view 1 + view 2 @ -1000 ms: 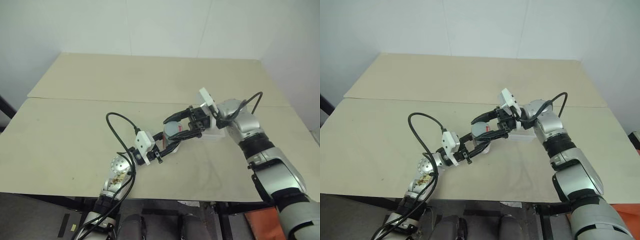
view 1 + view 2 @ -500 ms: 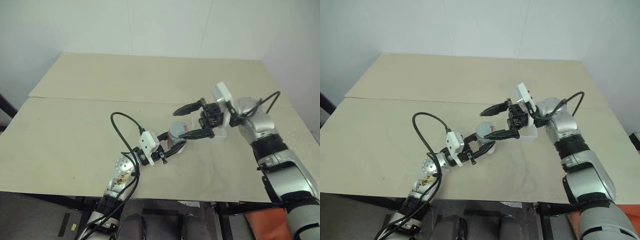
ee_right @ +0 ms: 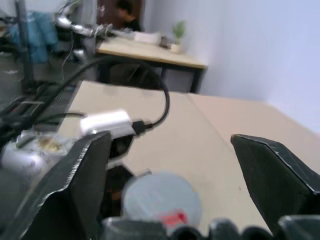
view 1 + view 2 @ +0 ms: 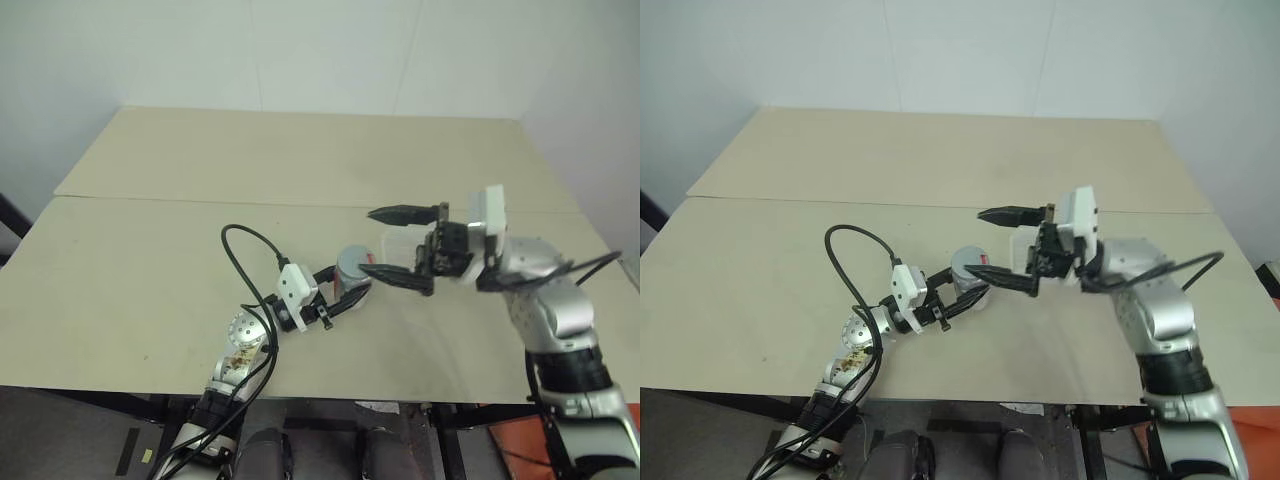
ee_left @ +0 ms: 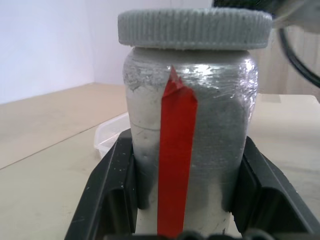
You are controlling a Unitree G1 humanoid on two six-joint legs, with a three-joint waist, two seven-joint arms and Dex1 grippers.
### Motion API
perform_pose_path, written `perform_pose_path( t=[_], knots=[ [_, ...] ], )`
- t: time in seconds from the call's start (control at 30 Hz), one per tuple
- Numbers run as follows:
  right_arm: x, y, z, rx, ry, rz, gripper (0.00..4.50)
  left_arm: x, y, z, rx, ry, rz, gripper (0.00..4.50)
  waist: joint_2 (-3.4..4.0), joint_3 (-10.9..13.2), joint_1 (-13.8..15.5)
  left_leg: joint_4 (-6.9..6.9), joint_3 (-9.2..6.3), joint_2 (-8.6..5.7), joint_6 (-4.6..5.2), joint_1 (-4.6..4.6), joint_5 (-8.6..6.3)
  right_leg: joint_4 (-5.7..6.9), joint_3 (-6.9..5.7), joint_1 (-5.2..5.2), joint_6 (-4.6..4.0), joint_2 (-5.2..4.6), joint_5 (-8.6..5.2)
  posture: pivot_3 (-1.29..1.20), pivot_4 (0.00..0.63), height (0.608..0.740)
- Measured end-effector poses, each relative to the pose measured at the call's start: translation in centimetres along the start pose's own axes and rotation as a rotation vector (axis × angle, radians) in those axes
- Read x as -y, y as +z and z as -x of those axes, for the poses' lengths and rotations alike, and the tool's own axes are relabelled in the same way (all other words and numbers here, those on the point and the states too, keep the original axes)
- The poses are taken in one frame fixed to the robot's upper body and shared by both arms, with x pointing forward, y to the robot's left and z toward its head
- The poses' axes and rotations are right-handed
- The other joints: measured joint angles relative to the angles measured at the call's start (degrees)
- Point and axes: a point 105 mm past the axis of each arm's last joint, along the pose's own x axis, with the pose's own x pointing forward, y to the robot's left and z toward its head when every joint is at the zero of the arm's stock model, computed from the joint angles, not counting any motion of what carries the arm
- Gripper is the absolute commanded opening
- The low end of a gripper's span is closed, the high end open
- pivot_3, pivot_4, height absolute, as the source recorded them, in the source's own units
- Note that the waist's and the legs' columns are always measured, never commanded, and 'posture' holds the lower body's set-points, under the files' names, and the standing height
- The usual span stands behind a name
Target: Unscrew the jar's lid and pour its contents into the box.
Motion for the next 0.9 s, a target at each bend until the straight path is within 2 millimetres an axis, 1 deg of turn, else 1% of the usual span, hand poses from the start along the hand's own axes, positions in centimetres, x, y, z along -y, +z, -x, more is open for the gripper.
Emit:
perform_pose_path(
  t=[0.07, 0.17, 0.33, 0.5, 0.9],
  knots=[
    [-0.4, -0.2, -0.2, -0.031, -0.087, -0.006, 4.46, 0.0, 0.0, 0.1, -0.003, -0.007, 0.000, 1.98, -0.01, -0.01, 0.07, 0.00, -0.03, -0.02, 0.05, 0.02, -0.03, -0.02, -0.01, 0.06, 0.00, 0.00, 0.00, 0.00, 0.150, 0.740],
    [-1.3, -1.4, -0.1, -0.058, -0.187, -0.069, 4.46, 0.0, -0.1, 0.2, -0.006, -0.012, -0.002, 1.98, -0.01, -0.01, 0.22, 0.01, -0.04, -0.06, 0.09, -0.03, -0.05, -0.09, -0.01, 0.06, 0.00, 0.00, 0.00, 0.00, 0.150, 0.740],
    [-0.7, -2.2, -0.6, -0.086, -0.328, -0.063, 4.46, 0.3, -0.1, 0.0, -0.003, -0.025, 0.004, 1.98, 0.00, -0.01, 0.06, -0.01, -0.02, -0.05, 0.08, 0.00, -0.05, -0.08, 0.00, 0.04, 0.01, 0.04, -0.01, 0.00, 0.150, 0.740],
    [-0.7, -2.6, -0.9, -0.106, -0.353, -0.046, 4.46, 0.4, -0.1, 0.0, -0.005, -0.029, 0.005, 1.98, 0.00, -0.01, 0.06, 0.00, -0.03, -0.05, 0.11, -0.02, -0.06, -0.12, 0.00, 0.06, 0.01, 0.04, -0.01, 0.00, 0.150, 0.740],
    [-1.5, -2.8, -1.8, -0.088, -0.321, -0.075, 4.46, 0.4, -0.1, -0.1, -0.004, -0.029, 0.005, 1.98, 0.00, -0.01, 0.05, 0.00, -0.04, -0.05, 0.13, -0.02, -0.07, -0.12, 0.00, 0.07, 0.01, 0.04, -0.01, 0.00, 0.150, 0.740]
  ],
)
